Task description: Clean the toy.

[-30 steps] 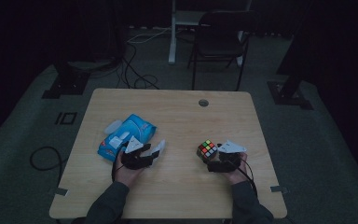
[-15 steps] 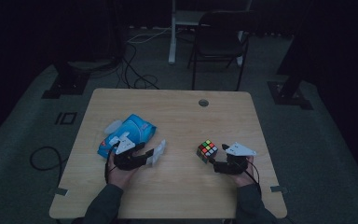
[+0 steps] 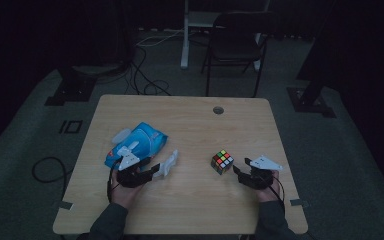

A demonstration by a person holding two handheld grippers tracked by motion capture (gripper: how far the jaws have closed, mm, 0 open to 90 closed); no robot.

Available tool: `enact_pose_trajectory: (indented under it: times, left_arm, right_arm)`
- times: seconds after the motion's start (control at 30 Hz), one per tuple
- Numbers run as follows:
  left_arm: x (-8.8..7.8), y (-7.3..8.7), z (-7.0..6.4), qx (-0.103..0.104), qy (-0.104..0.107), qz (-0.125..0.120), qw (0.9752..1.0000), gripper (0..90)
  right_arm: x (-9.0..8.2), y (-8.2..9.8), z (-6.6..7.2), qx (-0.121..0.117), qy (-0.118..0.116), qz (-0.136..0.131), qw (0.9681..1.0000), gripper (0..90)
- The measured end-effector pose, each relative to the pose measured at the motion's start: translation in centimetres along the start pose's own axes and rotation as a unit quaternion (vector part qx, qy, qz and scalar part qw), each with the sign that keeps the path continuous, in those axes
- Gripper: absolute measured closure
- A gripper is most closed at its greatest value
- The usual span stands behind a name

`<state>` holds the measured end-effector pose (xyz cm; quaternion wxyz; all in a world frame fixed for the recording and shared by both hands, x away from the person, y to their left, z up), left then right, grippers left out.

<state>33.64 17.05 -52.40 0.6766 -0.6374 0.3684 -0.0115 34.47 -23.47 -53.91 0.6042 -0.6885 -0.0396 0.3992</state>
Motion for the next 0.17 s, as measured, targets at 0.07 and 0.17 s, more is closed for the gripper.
enact_pose_trajectory:
  times: [0.07,0.17]
  left_arm:
    - [-0.21,0.13,0.07,-0.002,-0.002,0.001,1.0,49.4]
    - [-0.51,0.28,0.22,-0.005,-0.006,0.001,1.0,49.4]
  right_arm:
    - [0.13,0.17,-0.3,0.006,0.009,0.005,0.9999,42.9]
    - [0.26,0.26,-0.58,0.01,0.016,0.009,0.9998,44.3]
Point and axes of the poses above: each handheld gripper's, and its own axes: x roughly forward along the jaws, y roughly out of its underside, z roughly to its left, the point moved 3 cm from there along x, roughly forward along the jaws, and after that the axes turned 7 degrees about -y, right-handed, at the moved point
